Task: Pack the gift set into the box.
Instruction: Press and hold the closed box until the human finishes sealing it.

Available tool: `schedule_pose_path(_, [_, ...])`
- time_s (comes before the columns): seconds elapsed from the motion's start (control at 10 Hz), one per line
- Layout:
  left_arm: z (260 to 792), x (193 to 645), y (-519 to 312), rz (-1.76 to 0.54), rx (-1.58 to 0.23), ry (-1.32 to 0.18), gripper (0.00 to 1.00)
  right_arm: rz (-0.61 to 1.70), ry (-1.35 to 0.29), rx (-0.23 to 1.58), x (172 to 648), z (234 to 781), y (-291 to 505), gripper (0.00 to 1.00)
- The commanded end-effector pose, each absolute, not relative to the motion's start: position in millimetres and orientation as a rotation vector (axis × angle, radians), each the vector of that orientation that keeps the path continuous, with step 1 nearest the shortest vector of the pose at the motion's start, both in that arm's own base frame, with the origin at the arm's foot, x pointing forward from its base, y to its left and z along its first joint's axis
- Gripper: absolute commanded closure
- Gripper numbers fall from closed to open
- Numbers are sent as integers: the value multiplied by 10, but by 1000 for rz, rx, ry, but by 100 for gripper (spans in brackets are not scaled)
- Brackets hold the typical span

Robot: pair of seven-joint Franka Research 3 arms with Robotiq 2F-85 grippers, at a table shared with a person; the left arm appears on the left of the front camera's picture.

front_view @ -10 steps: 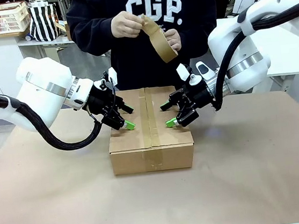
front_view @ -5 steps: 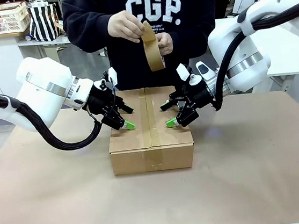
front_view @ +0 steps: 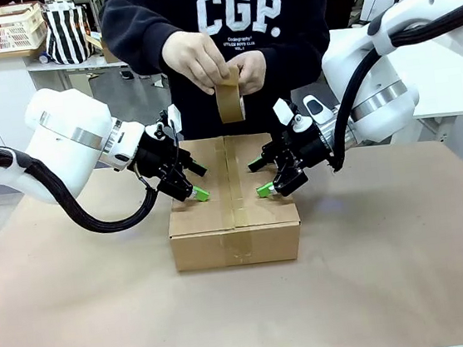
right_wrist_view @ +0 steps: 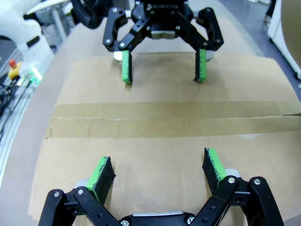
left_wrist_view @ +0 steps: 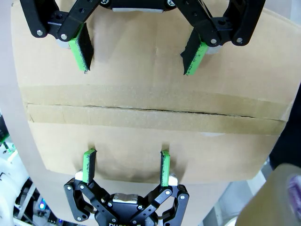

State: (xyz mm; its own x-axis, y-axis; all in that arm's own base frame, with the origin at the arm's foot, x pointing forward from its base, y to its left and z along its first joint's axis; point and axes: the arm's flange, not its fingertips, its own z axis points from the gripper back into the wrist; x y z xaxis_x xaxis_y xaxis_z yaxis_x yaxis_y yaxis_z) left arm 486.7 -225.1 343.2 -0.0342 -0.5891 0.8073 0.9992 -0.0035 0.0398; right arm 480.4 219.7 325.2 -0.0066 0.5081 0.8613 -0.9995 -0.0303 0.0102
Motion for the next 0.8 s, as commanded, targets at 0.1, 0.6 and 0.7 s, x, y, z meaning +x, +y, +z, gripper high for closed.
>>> schedule_pose_path(0.1, [3400, 4857, -2241, -1464, -712, -760, 0, 1450, -797, 827, 4800, 3233, 2196, 0])
schedule_pose_path(0.6, [3400, 4857, -2241, -1464, -712, -760, 0, 1450, -797, 827, 4800, 3233, 2196, 0])
schedule_pose_path(0.7, [3400, 4857, -2241, -1464, -712, -760, 0, 1450, -797, 827, 4800, 3233, 2196, 0])
